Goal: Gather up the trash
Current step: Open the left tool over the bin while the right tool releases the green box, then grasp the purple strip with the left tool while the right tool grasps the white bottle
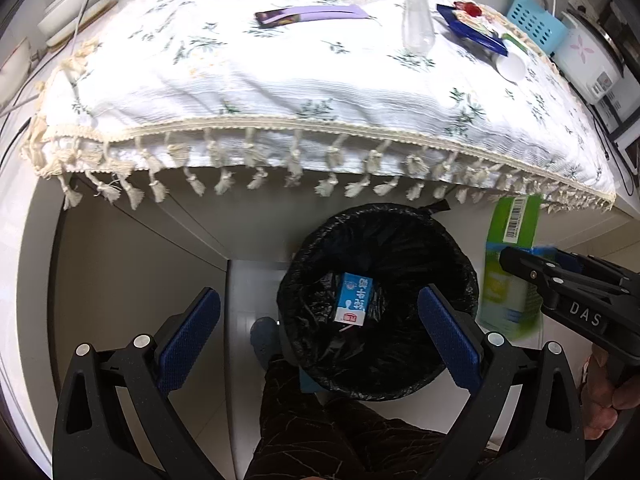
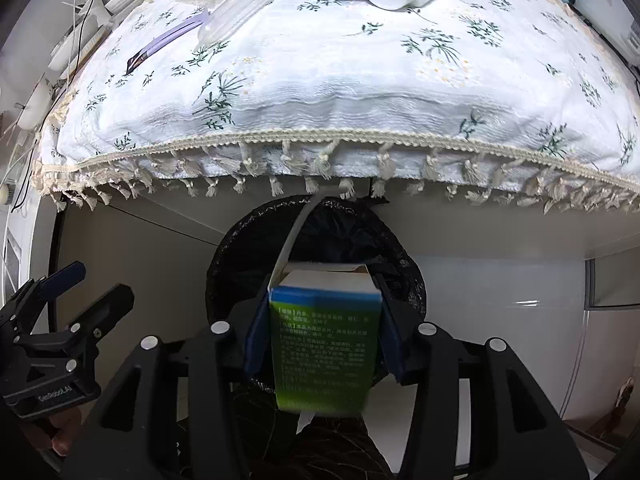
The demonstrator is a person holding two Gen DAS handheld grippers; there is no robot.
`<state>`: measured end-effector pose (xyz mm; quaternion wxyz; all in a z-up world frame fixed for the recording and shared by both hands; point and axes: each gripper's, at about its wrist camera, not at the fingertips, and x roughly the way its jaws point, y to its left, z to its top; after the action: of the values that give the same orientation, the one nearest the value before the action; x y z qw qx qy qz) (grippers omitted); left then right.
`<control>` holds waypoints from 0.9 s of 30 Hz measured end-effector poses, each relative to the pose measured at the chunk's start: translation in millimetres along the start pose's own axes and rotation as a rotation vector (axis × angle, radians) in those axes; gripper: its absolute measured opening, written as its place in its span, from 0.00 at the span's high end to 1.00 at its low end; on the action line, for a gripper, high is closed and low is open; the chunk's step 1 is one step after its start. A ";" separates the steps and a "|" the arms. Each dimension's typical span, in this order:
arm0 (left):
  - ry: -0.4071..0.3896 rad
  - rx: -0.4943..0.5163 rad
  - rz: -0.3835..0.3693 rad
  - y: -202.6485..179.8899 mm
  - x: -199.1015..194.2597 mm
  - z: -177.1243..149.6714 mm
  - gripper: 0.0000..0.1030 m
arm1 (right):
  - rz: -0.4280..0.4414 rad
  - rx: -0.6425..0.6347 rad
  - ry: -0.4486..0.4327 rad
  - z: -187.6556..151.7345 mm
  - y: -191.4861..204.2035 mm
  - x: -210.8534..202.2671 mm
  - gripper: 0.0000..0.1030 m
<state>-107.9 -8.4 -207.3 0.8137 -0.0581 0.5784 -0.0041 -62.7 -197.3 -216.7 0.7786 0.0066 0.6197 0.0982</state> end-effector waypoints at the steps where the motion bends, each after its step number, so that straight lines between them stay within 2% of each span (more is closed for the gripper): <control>1: -0.002 -0.002 -0.001 3.2 -0.7 0.0 0.06 | 0.000 0.000 0.000 1.0 1.5 0.1 0.49; 3: -0.006 -0.002 0.000 6.0 -1.5 2.2 0.06 | -0.005 0.000 -0.012 3.5 4.2 -2.3 0.39; 9: -0.027 -0.003 0.001 4.7 -10.3 11.5 0.06 | -0.036 0.023 -0.061 11.8 -0.3 -21.3 0.21; 14: -0.050 0.006 -0.011 6.0 -26.2 21.6 0.06 | -0.050 0.036 -0.114 21.7 -4.7 -45.1 0.10; 27: -0.110 0.039 -0.018 -0.4 -60.6 58.1 0.06 | -0.090 0.034 -0.201 49.8 -15.6 -91.2 0.09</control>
<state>-73.2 0.9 -131.3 0.8452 -0.0476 0.5320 -0.0195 -31.7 -221.8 -119.3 0.8402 0.0017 0.5398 0.0514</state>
